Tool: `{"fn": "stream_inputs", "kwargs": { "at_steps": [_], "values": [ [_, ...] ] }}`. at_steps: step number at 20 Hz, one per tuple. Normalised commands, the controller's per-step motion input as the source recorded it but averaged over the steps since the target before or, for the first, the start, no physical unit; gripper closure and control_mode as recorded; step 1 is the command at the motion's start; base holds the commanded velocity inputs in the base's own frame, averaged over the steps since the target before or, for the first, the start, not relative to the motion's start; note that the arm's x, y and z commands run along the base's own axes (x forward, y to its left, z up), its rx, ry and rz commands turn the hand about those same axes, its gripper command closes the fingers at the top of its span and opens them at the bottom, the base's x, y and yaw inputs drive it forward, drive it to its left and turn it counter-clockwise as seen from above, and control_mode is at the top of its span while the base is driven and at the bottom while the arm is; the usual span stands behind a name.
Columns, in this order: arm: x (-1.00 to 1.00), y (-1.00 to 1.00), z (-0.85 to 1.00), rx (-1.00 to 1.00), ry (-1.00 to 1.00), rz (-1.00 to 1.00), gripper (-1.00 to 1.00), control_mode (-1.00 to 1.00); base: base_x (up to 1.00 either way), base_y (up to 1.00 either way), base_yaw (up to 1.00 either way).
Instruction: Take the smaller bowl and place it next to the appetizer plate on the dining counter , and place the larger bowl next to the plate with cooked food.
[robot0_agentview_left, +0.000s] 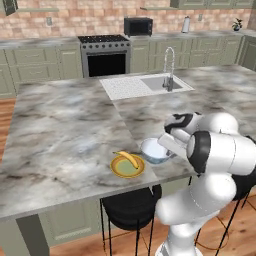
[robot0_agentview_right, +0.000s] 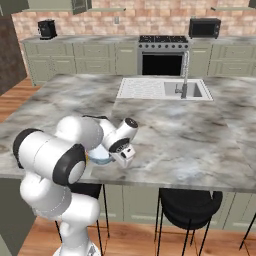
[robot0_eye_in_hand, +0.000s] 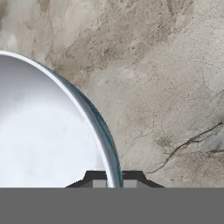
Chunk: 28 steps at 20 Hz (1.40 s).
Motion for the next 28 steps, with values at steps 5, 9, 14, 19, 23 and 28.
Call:
{"fn": "stream_inputs", "kwargs": {
  "at_steps": [5,9,14,19,23,28],
  "values": [
    [0.33,0.0,-0.3,0.0,0.0,0.0,1.0,-1.0,0.0,0.0,0.0],
    [-0.13,0.11,0.0,-0.06,-0.04,0.0,-1.0,-1.0,0.0,0.0,0.0],
    [-0.63,0.4,0.2,-0.16,-0.16,0.0,-1.0,-1.0,0.0,0.0,0.0],
    [-0.6,0.15,0.47,-0.11,-0.09,0.0,-1.0,-1.0,0.0,0.0,0.0],
    [-0.67,0.0,0.84,-0.09,-0.21,0.0,-1.0,-1.0,0.0,0.0,0.0],
    [-0.58,0.0,1.0,-0.14,-0.44,0.0,-1.0,-1.0,0.0,0.0,0.0]
  ]
}}
